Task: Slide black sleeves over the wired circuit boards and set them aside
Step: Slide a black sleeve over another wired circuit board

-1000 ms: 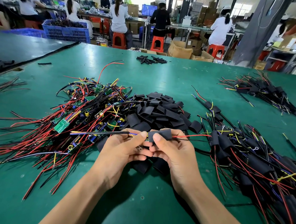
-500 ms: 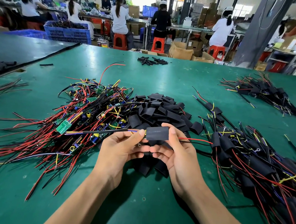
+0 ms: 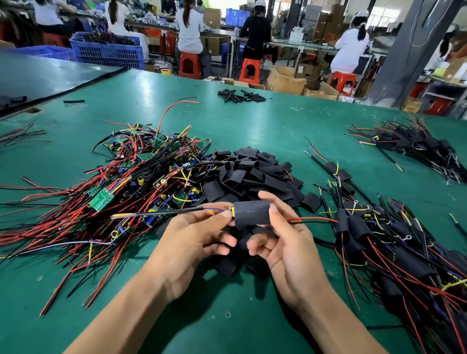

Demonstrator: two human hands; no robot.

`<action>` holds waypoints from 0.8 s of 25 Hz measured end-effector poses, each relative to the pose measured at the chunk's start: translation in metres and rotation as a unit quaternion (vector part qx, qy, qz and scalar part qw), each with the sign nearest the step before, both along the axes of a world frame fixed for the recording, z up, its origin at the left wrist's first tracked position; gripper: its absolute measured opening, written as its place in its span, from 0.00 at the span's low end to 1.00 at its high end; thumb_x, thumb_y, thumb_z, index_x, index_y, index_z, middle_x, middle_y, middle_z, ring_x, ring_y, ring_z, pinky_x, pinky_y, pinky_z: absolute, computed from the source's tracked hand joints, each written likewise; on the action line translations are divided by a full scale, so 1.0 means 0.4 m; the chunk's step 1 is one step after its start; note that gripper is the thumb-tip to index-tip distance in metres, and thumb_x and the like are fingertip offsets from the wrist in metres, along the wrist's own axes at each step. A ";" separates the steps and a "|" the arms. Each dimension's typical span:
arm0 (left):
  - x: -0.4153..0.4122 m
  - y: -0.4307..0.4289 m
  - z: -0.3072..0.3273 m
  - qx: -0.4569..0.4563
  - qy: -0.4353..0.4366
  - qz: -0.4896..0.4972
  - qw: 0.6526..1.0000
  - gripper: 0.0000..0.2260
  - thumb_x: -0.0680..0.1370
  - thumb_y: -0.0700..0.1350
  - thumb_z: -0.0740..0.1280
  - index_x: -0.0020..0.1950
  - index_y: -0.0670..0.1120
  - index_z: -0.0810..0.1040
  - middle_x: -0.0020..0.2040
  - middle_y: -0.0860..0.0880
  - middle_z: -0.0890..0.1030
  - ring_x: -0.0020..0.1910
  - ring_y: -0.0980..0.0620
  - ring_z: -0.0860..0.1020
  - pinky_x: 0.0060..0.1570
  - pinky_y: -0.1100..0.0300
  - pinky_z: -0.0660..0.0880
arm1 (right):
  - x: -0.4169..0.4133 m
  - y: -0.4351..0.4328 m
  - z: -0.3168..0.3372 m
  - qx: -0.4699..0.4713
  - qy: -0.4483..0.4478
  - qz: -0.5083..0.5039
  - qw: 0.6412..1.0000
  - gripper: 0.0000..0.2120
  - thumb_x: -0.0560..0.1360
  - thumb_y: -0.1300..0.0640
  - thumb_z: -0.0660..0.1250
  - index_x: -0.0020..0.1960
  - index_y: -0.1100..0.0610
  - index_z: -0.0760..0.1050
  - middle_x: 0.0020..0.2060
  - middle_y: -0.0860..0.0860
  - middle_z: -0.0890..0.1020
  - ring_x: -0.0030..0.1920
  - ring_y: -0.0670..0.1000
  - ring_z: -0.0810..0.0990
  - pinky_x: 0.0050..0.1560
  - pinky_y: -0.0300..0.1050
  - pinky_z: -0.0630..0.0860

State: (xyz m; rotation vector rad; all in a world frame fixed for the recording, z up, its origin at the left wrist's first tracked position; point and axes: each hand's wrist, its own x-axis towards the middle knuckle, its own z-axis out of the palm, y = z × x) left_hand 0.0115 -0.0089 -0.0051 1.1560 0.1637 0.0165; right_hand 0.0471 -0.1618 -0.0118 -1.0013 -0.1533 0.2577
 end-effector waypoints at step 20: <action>0.002 0.020 0.003 -0.031 0.046 -0.028 0.998 0.17 0.64 0.51 0.77 0.47 0.44 0.80 0.41 0.48 0.85 0.26 0.54 0.78 0.26 0.64 0.74 | 0.001 -0.006 -0.017 -0.107 -0.086 -0.039 0.990 0.05 0.71 0.53 0.73 0.47 0.51 0.84 0.38 0.54 0.84 0.29 0.53 0.80 0.33 0.42 0.77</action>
